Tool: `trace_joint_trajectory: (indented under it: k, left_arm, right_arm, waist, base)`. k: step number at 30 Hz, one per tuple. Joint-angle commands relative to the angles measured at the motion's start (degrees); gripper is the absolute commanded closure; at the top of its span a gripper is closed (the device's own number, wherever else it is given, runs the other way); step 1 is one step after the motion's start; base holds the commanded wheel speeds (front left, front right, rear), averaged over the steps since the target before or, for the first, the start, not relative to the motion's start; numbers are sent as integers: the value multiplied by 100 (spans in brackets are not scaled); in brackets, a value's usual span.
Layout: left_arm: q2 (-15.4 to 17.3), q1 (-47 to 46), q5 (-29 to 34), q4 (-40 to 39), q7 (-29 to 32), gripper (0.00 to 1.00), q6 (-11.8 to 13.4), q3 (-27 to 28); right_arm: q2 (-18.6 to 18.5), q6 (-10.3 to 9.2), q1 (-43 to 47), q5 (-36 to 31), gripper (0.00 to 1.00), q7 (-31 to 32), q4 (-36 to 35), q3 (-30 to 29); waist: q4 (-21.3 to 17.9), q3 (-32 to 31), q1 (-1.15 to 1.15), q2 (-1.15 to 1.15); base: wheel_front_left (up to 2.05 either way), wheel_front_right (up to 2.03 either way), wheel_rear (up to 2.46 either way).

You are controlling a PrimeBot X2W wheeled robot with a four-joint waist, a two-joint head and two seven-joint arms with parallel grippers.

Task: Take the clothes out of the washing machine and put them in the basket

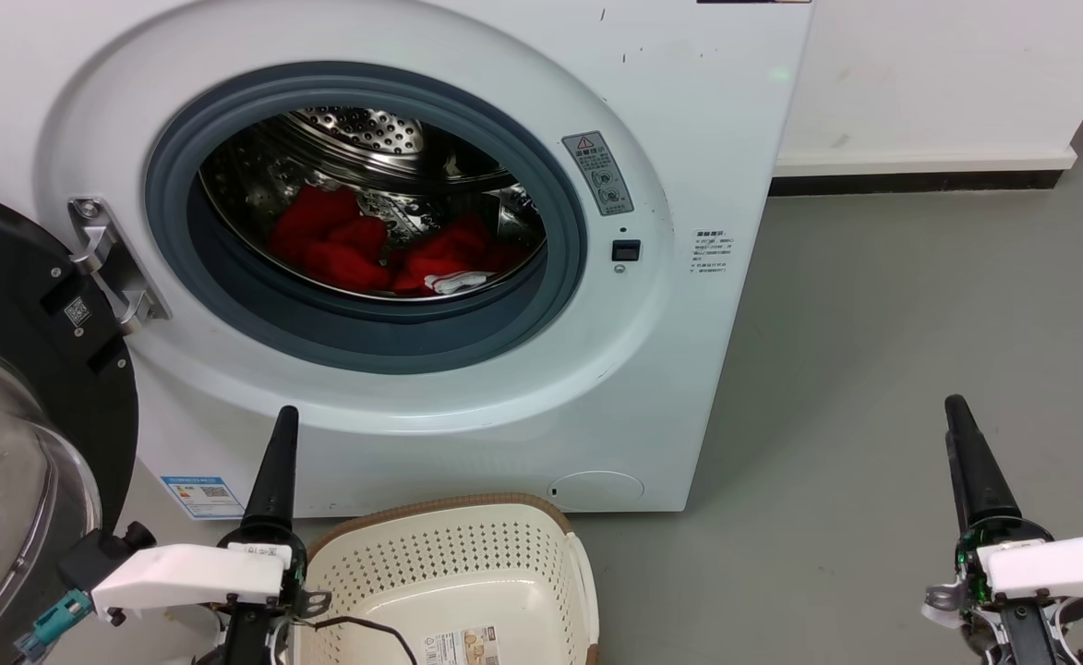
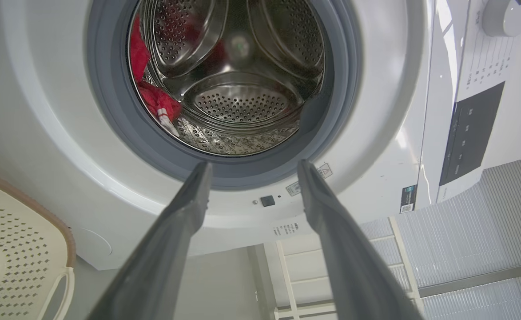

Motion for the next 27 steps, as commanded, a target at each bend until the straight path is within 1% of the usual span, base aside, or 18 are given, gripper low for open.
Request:
trace_joint_trajectory:
  k: [1, 8, 9, 15, 27]
  left_arm:
    - [32, -139, 372, -181, -81, 0, -1, -7]
    - [17, -107, 1269, -330, -239, 0, -1, -16]
    - [17, -107, 1269, -330, -239, 0, -1, -16]
    - [24, -75, 1964, -431, -363, 0, -1, -65]
    - [65, -20, 3229, -517, -593, 0, -2, -132]
  right_arm:
    - [-8, 0, -23, -467, 0, -77, -219, 15]
    - [-7, 0, 50, -1627, 0, -235, -376, 82]
    - [-7, 0, 50, -1627, 0, -235, -376, 82]
    - [-7, 0, 125, -2454, 0, -362, -413, 98]
    - [-6, 0, 201, -3757, 0, -485, -472, 201]
  waist:
    - [-3, 1, 0, 0]
    - [-13, -1, 0, 0]
    - [-13, -1, 0, 0]
    - [-17, -10, 0, 0]
    - [-30, -5, 0, 0]
  base:
    - [0, 0, 0]
    - [0, 0, 0]
    - [0, 0, 0]
    - [0, 0, 0]
    - [0, 0, 0]
